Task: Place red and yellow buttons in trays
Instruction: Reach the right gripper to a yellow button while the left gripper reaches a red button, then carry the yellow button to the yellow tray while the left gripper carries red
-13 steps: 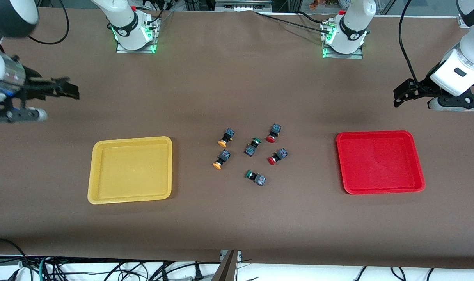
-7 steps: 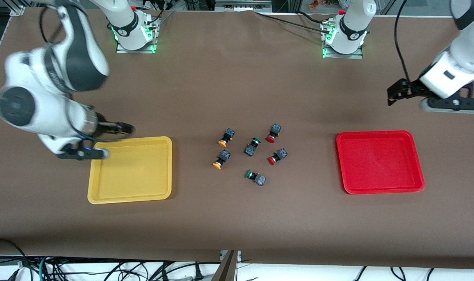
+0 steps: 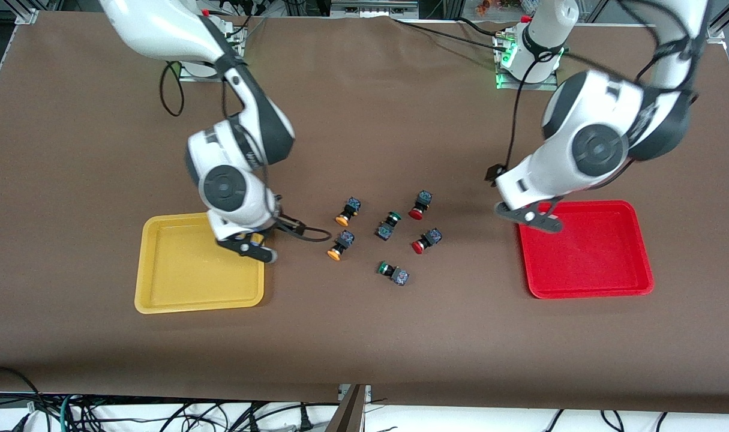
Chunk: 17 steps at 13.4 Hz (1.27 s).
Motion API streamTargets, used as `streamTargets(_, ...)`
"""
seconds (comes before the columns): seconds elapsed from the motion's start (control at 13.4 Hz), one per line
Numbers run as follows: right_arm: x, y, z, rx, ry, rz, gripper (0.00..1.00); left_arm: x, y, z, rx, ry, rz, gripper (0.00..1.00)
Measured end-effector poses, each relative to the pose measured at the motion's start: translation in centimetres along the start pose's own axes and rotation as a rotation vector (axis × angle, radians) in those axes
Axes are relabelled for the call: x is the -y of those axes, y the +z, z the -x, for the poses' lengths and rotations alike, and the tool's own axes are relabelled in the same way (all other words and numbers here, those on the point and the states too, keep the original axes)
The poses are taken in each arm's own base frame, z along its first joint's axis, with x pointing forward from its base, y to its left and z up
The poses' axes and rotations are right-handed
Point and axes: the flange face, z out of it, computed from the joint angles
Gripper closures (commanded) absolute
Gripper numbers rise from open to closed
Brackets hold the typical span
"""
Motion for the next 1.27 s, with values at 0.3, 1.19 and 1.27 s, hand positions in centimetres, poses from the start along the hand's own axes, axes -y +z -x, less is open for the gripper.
streamTargets(0.3, 4.7, 5.1, 3.8, -0.030, 0.129, -0.042, 0.00, -5.8, 5.4, -4.3, -0.095, 0.228, -0.019, 0.00)
streamTargets(1.19, 9.0, 12.7, 10.6, 0.002, 0.135, -0.031, 0.93, -7.9, 19.2, -7.7, -0.344, 0.452, -0.027, 0.00)
streamTargets(1.27, 9.1, 12.7, 10.6, 0.001, 0.134, -0.032, 1.00, -8.1, 19.5, -7.7, -0.344, 0.455, -0.027, 0.00)
